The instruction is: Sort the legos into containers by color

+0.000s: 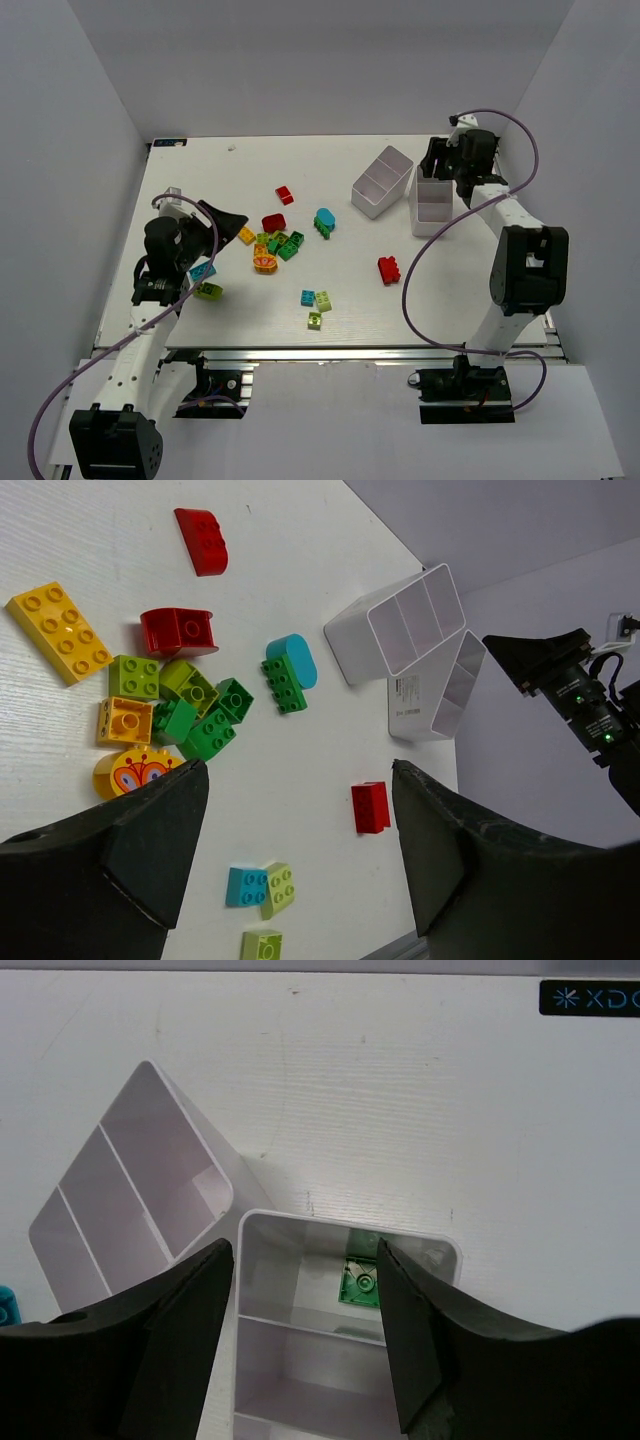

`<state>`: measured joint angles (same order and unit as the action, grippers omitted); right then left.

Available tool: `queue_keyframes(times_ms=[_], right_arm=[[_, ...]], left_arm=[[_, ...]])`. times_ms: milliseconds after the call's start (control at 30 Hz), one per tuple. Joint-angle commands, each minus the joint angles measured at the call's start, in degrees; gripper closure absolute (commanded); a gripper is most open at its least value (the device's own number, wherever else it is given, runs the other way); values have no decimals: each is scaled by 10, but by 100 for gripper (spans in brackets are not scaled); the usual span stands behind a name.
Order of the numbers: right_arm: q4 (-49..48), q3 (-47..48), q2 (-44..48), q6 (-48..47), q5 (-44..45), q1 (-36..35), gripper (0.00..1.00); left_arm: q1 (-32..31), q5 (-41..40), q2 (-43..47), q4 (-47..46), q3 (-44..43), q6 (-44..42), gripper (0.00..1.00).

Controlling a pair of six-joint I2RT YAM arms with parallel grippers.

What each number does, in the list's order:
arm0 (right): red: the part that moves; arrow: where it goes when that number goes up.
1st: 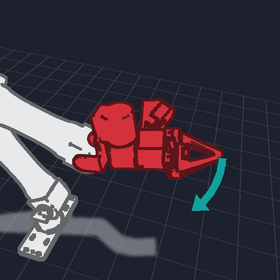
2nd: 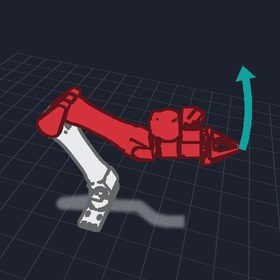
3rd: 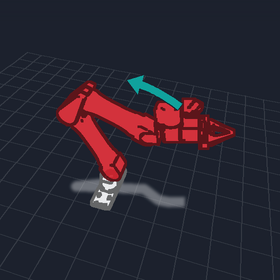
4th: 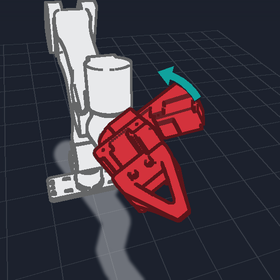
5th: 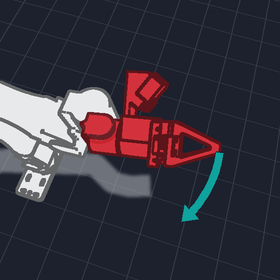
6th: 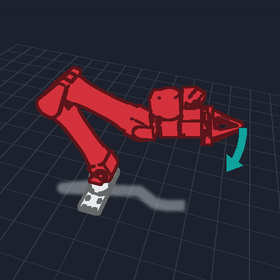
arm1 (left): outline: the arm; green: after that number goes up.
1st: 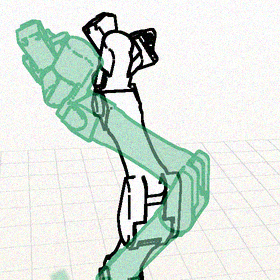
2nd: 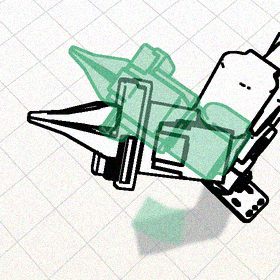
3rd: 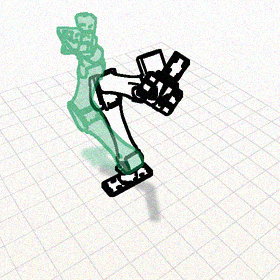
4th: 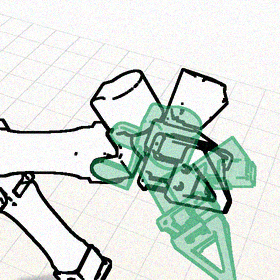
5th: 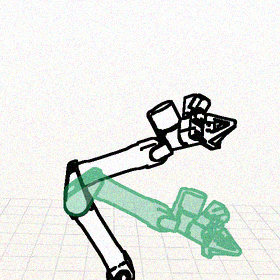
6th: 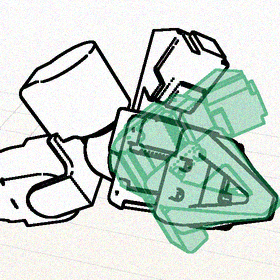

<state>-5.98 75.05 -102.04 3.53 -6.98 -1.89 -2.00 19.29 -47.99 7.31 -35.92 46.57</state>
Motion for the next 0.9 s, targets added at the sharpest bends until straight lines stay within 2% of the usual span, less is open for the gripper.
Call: queue_keyframes(times_ms=[0,33,67,100,133,167,233,267,300,333,367,433,467,533,567,633,667,867], right_arm=[[-17,-2,48,-91,-92,0,33],[-11,-10,73,-127,-194,0,31],[3,-18,85,-169,-250,0,29],[14,-37,98,-210,-312,0,29],[29,-45,121,-282,-367,0,28],[73,-53,128,-317,-469,-2,27],[130,-66,146,-406,-527,-14,28],[195,-68,150,-439,-526,-34,32],[218,-79,159,-486,-518,-52,38],[231,-89,165,-486,-518,-52,38],[238,-101,171,-502,-516,-64,44],[229,-122,186,-491,-514,-72,51],[222,-139,188,-456,-512,-74,58],[208,-148,192,-421,-498,-77,62],[202,-154,193,-382,-486,-79,59],[173,-164,199,-345,-434,-82,51],[166,-172,202,-334,-423,-81,43],[138,-187,213,-294,-370,-82,38]], left_arm=[[0,2,5,3,-1,-2,20],[0,4,-1,5,-3,-3,23],[0,5,-4,12,-5,-4,27],[0,5,-8,17,-10,-6,38],[0,5,-13,24,-13,-9,45],[-1,3,-29,32,-20,-18,52],[-4,2,-52,65,-45,-31,62],[-12,-3,-78,90,-56,-48,63],[-30,-6,-94,114,-79,-68,60],[-30,-9,-110,114,-79,-68,56],[-58,-14,-126,126,-106,-91,51],[-96,-47,-183,164,-136,-114,42],[-135,-58,-201,175,-167,-132,36],[-168,-80,-258,191,-195,-142,33],[-194,-86,-277,195,-221,-147,29],[-216,-104,-327,195,-248,-148,28],[-233,-108,-343,191,-272,-147,28],[-288,-152,-477,203,-373,-117,29]])
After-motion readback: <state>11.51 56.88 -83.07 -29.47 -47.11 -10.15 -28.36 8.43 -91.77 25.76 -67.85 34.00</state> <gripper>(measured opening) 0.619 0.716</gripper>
